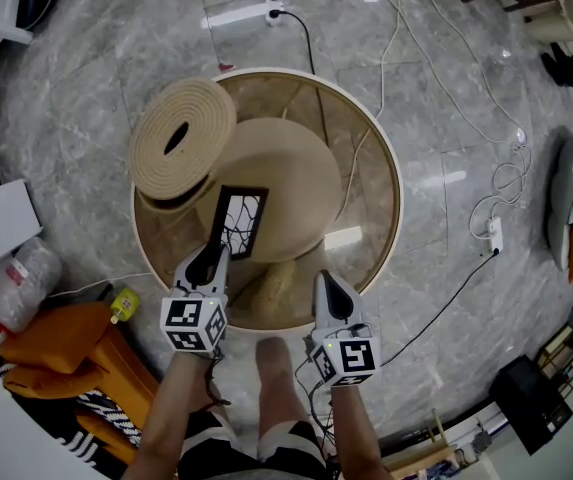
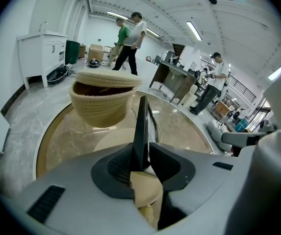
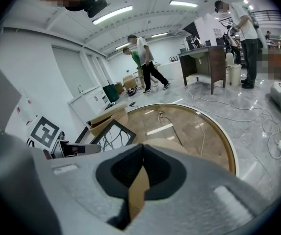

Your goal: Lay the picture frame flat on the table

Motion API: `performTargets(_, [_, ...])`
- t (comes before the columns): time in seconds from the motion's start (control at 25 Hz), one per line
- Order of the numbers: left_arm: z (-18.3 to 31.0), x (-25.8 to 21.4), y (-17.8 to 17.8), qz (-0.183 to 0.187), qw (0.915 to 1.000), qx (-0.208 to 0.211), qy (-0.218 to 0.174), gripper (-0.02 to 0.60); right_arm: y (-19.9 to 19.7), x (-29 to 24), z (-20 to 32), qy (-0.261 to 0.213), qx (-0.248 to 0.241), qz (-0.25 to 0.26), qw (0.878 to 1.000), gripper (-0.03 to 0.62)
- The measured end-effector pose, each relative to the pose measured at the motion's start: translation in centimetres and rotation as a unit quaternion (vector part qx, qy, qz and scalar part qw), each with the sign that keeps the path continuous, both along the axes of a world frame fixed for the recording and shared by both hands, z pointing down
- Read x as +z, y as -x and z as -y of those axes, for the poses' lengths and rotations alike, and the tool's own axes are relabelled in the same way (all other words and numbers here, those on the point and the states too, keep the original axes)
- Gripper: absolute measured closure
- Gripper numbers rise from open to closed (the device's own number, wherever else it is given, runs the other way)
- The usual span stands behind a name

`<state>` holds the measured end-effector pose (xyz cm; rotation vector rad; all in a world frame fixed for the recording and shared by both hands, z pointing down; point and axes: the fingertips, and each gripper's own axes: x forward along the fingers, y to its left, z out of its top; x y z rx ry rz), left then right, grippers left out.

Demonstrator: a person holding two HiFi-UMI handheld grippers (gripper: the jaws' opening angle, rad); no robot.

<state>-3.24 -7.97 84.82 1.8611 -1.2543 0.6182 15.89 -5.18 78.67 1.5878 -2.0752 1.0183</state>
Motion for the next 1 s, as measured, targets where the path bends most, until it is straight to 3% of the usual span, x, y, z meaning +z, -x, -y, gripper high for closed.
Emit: performTargets(1.0, [0.1,3.8,1.6,0.004,0.9996,-0.004,0.029,0.396,0.8,1.6,0.7,0.013,0.0,0.004,1.0,0.594])
